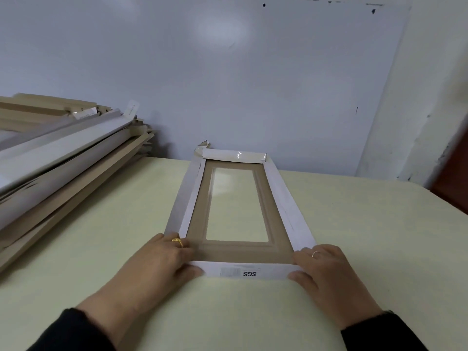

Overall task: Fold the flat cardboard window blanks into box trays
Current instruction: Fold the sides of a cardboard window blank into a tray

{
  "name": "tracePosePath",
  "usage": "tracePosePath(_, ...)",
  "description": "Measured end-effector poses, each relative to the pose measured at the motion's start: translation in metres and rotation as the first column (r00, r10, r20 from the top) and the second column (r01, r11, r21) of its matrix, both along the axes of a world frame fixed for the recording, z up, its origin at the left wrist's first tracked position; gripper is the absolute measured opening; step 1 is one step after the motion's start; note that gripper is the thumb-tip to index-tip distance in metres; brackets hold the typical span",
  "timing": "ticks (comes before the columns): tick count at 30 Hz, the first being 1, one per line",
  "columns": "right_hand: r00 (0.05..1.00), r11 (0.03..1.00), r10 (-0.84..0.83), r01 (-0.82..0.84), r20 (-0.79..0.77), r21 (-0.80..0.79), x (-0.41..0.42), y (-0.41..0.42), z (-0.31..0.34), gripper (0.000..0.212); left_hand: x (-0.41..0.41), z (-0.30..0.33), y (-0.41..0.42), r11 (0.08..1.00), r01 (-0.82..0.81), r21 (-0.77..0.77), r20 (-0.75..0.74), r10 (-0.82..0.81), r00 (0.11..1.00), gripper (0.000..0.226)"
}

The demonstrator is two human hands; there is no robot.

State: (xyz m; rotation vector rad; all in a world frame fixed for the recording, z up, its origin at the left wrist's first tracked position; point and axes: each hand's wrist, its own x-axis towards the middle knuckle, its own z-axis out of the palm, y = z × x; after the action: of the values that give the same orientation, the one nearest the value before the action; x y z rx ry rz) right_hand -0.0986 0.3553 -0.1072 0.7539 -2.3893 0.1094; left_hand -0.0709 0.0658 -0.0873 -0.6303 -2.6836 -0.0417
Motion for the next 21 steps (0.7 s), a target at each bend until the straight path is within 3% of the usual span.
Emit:
tracePosePath(3,1.0,1.0,-0.02,0.02,0.0,-0.009,-0.001,0.0,-0.002,0.011,-0.004,-0.008,-0.016,0.992,-0.01,0.125,0.122,-0.005,0.993,0.075)
tracePosePath(5,0.999,0.999,-0.031,0.031,0.011,-0.024,0.0,0.0,-0.002,0.01,-0.004,-0.006,-0.017,0.977,-0.011,0.215,0.152,-0.022,0.988,0.068)
tracePosePath(9,0.999,0.999,-0.032,0.032,0.002,-0.037,0.001,0.0,-0.003,0.012,-0.001,-0.007,-0.014,0.989,0.061,0.136,-0.037,-0.056,0.998,0.056)
tracePosePath(15,0.997,0.997,-0.035,0.039,0.067,-0.071,0.005,-0.001,-0.002,0.035,0.005,-0.008,-0.013,0.983,-0.067,0.172,0.008,0.067,0.998,0.053)
tracePosePath(21,0.992,0.994,0.035,-0.021,0.124,-0.108,0.013,-0.006,0.006,0.027,0.013,-0.001,-0.003,0.991,-0.017,0.131,0.009,0.016,1.0,0.016)
